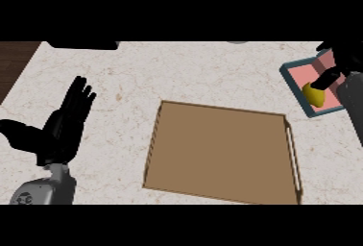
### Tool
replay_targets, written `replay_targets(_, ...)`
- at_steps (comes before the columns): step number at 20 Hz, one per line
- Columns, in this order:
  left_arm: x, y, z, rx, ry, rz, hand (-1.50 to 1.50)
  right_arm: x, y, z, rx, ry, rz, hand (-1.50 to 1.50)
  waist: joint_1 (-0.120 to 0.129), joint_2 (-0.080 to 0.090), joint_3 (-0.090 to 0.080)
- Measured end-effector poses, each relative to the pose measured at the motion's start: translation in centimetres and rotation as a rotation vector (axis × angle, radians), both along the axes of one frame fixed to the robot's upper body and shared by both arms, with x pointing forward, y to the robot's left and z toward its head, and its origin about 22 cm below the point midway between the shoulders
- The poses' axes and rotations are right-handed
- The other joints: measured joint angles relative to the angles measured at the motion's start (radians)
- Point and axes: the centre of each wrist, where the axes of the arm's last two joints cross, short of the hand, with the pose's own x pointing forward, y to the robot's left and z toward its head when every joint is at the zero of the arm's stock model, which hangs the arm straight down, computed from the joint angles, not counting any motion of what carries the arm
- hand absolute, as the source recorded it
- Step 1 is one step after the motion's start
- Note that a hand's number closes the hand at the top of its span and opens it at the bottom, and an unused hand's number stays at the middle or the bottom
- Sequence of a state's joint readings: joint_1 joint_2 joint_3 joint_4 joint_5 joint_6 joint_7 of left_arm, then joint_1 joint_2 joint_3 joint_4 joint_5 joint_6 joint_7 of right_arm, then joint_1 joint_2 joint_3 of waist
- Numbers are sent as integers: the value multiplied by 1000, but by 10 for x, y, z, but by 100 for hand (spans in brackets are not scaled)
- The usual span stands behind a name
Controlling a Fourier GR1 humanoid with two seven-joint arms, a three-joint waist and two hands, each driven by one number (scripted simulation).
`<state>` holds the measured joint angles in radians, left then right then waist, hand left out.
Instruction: Pick the lemon from the tray and place it in the cardboard box
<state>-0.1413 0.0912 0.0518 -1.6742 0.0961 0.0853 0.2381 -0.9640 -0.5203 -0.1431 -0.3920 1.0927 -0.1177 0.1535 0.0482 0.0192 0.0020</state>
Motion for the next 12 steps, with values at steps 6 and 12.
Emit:
replay_targets(6, 1, 5, -2, 0, 1, 12, 0, 0, -5, 6, 92, -296, 71, -150, -3, 0, 2)
replay_targets(12, 0, 8, -7, -8, 4, 20, 0, 3, -8, 21, 318, -549, 96, -150, -11, -3, 1)
